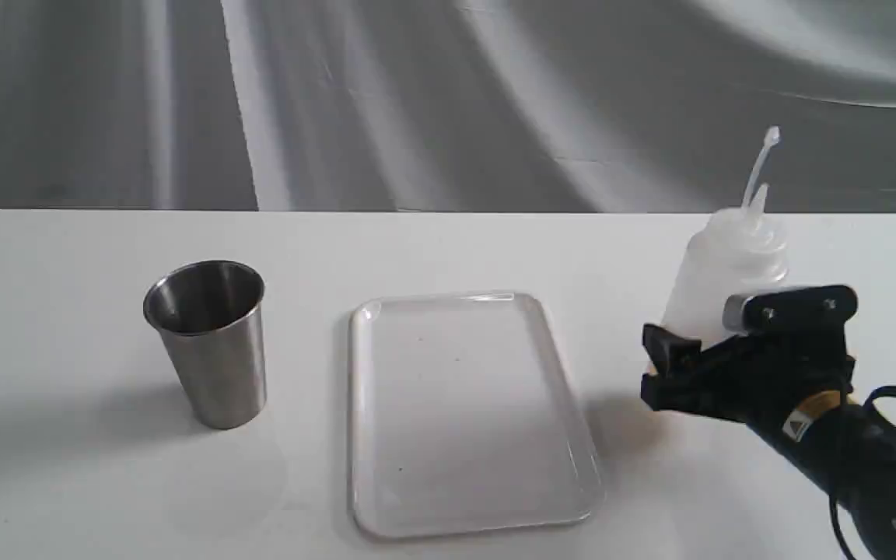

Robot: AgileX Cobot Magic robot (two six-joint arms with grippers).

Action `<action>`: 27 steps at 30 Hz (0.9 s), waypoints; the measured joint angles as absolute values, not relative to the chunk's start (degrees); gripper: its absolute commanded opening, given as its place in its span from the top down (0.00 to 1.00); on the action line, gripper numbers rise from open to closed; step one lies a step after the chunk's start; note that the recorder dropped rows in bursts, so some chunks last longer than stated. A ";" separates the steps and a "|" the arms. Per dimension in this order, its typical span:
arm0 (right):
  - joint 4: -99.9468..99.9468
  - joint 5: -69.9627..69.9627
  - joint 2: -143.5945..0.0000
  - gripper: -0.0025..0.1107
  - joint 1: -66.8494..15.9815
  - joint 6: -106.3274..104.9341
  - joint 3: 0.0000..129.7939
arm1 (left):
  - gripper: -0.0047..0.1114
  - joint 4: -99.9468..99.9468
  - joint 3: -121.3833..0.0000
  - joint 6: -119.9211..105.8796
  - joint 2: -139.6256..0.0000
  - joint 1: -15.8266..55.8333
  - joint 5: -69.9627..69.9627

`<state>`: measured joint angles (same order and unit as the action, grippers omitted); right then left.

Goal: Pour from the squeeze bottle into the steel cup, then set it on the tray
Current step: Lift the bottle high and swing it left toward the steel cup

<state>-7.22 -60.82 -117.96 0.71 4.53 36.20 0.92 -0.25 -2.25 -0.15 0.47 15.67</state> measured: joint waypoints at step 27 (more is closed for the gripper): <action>-13.92 3.92 -77.08 0.98 0.56 7.66 62.95 | 0.96 0.92 -0.26 -2.25 -0.15 0.47 15.67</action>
<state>-13.92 3.92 -77.08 0.56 7.66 62.95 0.92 -0.25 -2.25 -0.15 0.47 15.67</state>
